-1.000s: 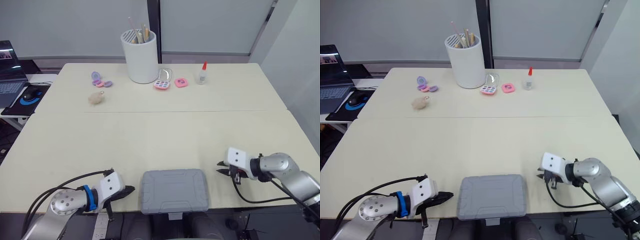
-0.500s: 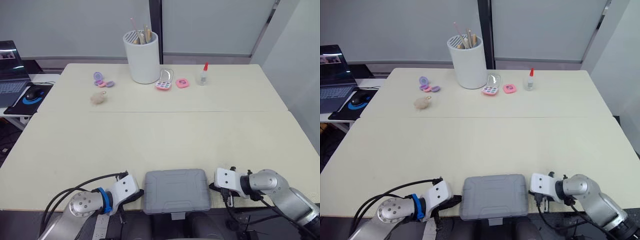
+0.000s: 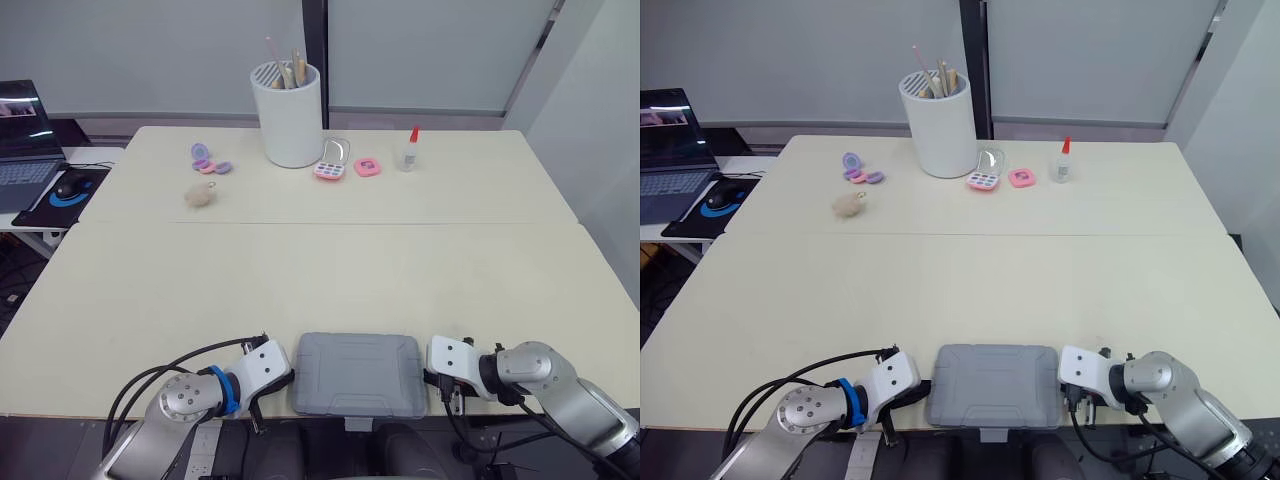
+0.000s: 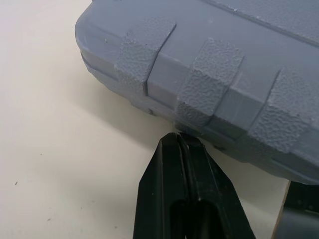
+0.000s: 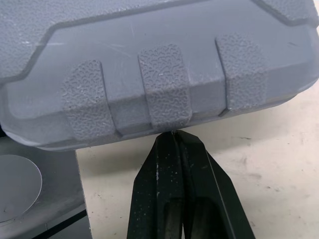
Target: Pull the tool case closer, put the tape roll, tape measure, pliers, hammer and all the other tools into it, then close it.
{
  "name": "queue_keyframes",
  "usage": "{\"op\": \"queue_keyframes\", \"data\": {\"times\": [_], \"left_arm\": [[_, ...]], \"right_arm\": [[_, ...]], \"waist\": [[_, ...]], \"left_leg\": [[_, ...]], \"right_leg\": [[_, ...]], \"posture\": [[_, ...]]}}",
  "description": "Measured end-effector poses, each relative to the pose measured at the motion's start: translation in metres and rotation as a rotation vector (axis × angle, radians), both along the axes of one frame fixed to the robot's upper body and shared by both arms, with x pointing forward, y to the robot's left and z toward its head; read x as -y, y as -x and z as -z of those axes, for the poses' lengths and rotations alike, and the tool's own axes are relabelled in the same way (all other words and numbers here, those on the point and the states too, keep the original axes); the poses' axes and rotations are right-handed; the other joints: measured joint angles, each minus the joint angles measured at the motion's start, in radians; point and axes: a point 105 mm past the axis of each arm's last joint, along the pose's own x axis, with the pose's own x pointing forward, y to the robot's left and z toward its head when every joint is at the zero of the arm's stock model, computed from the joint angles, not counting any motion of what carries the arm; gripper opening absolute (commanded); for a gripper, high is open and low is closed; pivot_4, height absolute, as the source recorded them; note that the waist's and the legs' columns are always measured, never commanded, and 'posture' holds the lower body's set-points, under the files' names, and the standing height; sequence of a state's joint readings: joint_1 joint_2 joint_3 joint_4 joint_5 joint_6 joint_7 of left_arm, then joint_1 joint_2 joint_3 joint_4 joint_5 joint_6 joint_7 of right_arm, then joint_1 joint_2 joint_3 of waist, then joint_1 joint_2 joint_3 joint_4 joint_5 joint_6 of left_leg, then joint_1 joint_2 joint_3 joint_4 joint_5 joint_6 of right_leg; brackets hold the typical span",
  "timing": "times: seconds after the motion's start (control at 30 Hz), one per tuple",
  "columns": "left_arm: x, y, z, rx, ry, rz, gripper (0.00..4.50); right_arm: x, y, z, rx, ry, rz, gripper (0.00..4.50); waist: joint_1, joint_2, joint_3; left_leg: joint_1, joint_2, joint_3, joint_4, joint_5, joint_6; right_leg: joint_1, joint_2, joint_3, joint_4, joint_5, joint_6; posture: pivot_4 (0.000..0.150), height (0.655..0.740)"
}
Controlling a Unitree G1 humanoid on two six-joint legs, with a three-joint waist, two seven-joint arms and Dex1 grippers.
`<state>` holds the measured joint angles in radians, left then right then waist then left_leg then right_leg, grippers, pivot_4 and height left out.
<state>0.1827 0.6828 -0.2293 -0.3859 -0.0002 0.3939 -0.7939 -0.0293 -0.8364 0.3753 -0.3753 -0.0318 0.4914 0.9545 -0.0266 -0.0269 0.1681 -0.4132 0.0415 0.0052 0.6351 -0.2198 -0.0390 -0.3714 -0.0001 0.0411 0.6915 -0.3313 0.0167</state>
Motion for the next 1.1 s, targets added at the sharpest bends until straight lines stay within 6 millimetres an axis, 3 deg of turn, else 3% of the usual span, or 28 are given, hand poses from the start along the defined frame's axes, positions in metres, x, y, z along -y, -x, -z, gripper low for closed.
{"op": "queue_keyframes", "data": {"times": [0.9,0.97,1.1], "left_arm": [[-0.003,-0.005,0.001,0.016,0.001,0.008,0.0],[-0.006,-0.007,-0.001,0.034,0.009,-0.003,0.0],[-0.032,-0.022,-0.011,0.12,0.006,-0.091,0.0]], "right_arm": [[0.0,-0.008,0.0,0.043,-0.003,0.011,0.01],[0.007,-0.012,0.001,0.062,0.002,0.018,0.01],[0.031,-0.028,-0.003,0.122,0.038,0.079,0.01]], "waist": [[0.0,0.0,0.0],[0.0,0.0,0.0],[0.0,0.0,0.0]], "left_leg": [[0.0,0.0,0.0,0.005,0.0,0.0],[0.0,0.0,0.0,0.006,0.0,0.0],[0.0,0.0,0.0,0.006,0.0,0.0]], "right_leg": [[0.0,0.0,0.0,0.005,0.0,0.0],[0.0,0.0,0.0,0.005,0.0,0.0],[0.0,0.0,0.0,0.006,0.0,0.0]], "posture": [[0.15,0.74],[0.15,0.74],[0.15,0.74]]}}
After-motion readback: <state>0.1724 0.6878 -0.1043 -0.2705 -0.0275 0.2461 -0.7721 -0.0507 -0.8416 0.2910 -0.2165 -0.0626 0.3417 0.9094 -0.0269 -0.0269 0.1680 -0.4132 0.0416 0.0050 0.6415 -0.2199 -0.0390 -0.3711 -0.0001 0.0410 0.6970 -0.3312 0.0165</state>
